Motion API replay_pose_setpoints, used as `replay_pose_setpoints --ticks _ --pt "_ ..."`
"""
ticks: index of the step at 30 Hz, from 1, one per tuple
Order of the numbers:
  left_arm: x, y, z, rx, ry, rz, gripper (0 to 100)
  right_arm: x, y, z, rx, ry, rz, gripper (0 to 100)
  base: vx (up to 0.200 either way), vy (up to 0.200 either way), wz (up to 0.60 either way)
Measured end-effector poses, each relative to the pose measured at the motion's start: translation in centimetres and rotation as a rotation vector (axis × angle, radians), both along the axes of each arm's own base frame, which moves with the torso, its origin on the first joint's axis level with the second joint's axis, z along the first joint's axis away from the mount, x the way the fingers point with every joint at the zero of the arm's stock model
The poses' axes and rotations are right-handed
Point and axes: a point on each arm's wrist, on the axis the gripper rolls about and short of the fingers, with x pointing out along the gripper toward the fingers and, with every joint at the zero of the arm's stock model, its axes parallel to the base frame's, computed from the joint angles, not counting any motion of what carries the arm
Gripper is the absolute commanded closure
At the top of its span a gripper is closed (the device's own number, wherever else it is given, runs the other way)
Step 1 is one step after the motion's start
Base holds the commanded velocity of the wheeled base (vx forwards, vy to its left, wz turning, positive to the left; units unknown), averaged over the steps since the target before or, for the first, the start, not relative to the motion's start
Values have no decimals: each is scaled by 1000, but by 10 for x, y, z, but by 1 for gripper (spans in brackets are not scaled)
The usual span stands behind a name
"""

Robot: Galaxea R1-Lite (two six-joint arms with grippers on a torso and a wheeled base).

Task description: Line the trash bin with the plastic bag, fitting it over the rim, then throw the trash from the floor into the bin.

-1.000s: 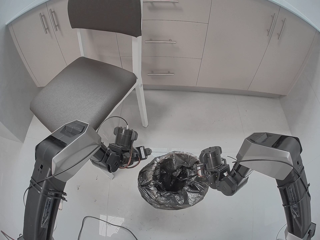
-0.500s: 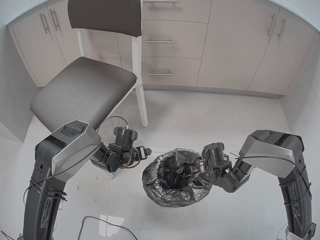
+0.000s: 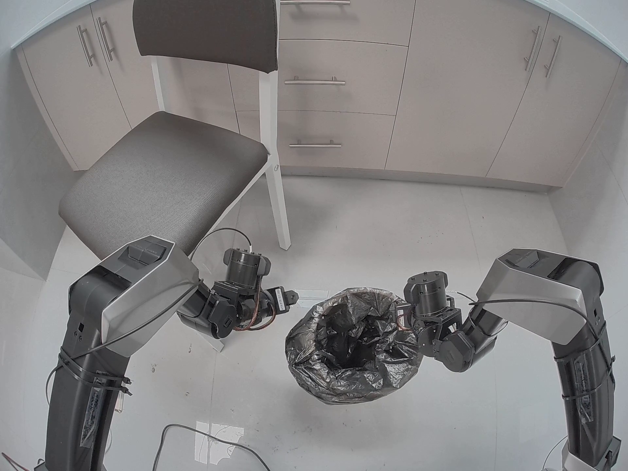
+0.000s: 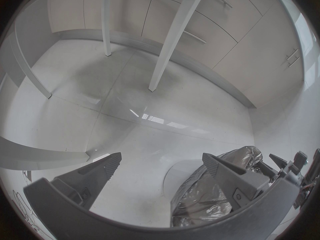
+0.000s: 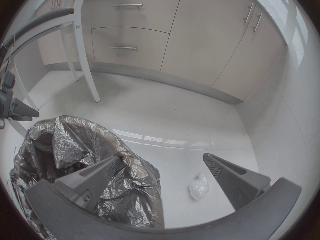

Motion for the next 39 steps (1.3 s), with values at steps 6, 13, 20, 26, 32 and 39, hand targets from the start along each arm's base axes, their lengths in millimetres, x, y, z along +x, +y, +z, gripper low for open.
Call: replay_pose_setpoints --ticks 6,13,20,26,32,39 --pt "0 0 0 1 0 0 0 -9 4 7 20 8 39 0 0 0 0" --pt "-1 0 -1 4 6 -1 0 -38 21 21 98 50 190 0 0 0 0" --pt "-7 -1 -1 9 18 -10 0 -59 26 47 194 58 304 0 0 0 0" --pt "-32 -10 19 -13 43 -76 0 -63 20 65 214 28 311 0 0 0 0" --pt "-76 -22 69 -45 11 -175 0 -57 6 79 240 8 313 0 0 0 0" --pt "-135 -8 134 -12 -101 -262 0 -49 -14 95 281 -15 322 0 0 0 0"
